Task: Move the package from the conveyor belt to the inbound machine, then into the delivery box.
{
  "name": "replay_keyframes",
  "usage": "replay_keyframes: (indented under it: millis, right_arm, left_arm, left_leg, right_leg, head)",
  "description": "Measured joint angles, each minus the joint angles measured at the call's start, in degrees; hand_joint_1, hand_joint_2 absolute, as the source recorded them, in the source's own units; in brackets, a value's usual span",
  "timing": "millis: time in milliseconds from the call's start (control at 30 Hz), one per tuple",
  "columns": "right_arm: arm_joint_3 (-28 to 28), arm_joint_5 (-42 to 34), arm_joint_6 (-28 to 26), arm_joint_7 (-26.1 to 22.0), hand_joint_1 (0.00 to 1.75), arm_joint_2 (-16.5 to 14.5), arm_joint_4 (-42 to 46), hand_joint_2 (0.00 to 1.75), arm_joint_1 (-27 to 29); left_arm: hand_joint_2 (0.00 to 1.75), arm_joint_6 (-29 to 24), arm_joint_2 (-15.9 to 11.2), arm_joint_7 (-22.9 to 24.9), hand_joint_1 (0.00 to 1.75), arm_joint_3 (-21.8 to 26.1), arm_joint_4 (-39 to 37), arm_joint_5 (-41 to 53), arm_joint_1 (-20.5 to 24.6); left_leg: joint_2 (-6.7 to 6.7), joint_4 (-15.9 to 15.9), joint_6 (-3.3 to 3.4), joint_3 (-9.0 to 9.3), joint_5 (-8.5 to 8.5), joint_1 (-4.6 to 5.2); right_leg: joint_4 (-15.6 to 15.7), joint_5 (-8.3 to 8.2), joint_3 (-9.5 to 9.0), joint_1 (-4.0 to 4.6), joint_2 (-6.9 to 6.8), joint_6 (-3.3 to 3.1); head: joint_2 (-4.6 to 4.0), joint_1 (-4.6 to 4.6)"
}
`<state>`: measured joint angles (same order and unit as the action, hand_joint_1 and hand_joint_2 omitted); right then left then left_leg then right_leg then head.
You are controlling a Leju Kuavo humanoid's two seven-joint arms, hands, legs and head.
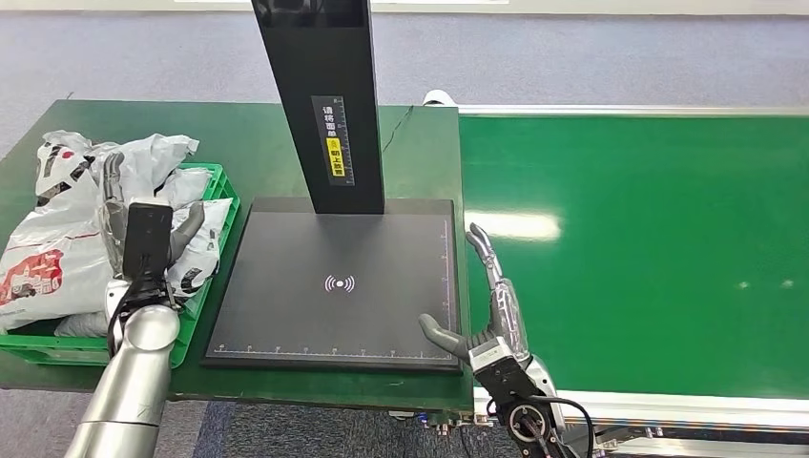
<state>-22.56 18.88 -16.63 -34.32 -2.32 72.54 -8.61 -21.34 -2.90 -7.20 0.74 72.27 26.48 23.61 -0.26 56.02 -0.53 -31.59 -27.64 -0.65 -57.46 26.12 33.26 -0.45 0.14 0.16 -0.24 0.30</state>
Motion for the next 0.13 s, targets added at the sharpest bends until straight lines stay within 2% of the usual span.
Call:
replay_keyframes:
  millis: [133]
  right_arm:
    - [0.0, -0.03, 0.0, 0.0, 0.0, 0.0, 0.0, 1.75, 0.0]
  left_arm:
    - [1.75, -0.8, 0.55, -2.79, 0.0, -0.09, 2.0, -2.71, -1.08]
  left_leg:
    - [-0.01, 0.0, 0.0, 0.0, 0.0, 0.0]
  right_leg:
    - [0.0, 0.0, 0.0, 0.0, 0.0, 0.0]
  head:
    - [0.0, -0.01]
